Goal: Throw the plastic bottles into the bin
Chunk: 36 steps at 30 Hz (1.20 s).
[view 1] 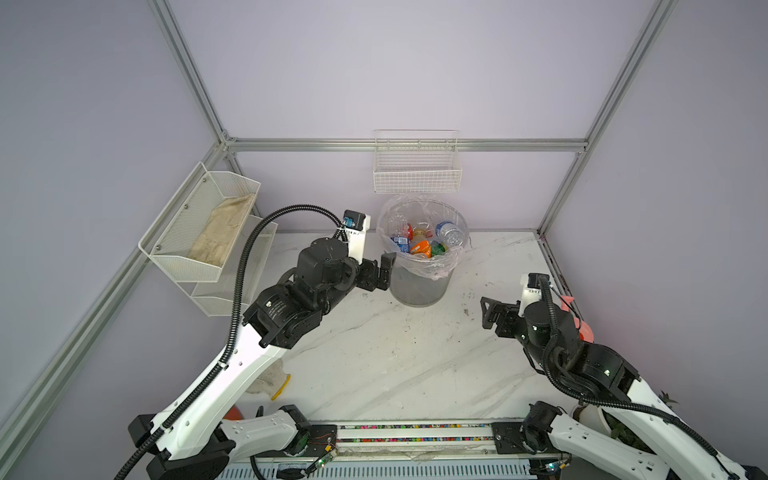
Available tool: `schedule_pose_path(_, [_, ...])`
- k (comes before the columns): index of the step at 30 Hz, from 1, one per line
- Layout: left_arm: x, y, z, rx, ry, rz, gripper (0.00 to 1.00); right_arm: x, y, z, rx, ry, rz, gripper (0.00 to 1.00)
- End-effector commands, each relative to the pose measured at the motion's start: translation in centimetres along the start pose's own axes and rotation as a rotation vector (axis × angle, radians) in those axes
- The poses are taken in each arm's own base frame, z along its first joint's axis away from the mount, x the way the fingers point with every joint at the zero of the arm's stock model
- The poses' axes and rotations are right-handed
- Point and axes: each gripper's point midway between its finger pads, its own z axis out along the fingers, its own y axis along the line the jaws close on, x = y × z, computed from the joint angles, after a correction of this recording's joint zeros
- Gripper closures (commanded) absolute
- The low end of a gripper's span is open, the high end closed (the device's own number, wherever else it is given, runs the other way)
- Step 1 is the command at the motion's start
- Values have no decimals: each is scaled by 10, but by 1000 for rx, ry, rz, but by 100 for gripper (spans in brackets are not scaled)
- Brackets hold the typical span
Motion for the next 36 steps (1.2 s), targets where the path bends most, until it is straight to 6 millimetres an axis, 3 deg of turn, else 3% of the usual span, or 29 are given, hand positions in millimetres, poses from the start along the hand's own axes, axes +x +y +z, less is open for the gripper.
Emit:
schedule_pose_path(1, [6, 11, 0, -58, -42, 3, 0, -11, 13, 1, -59, -49, -7, 3])
schedule_pose_path(10, [40, 42, -2, -204, -29, 65, 0, -16, 21, 7, -88, -94, 3, 3])
schedule_pose_path(22, [91, 90, -12, -390, -47, 68, 0, -13, 1, 8, -55, -198, 68, 3])
schedule_pose_path(36, [132, 117, -14, -480, -18, 69, 0, -7, -23, 6, 5, -287, 104, 3])
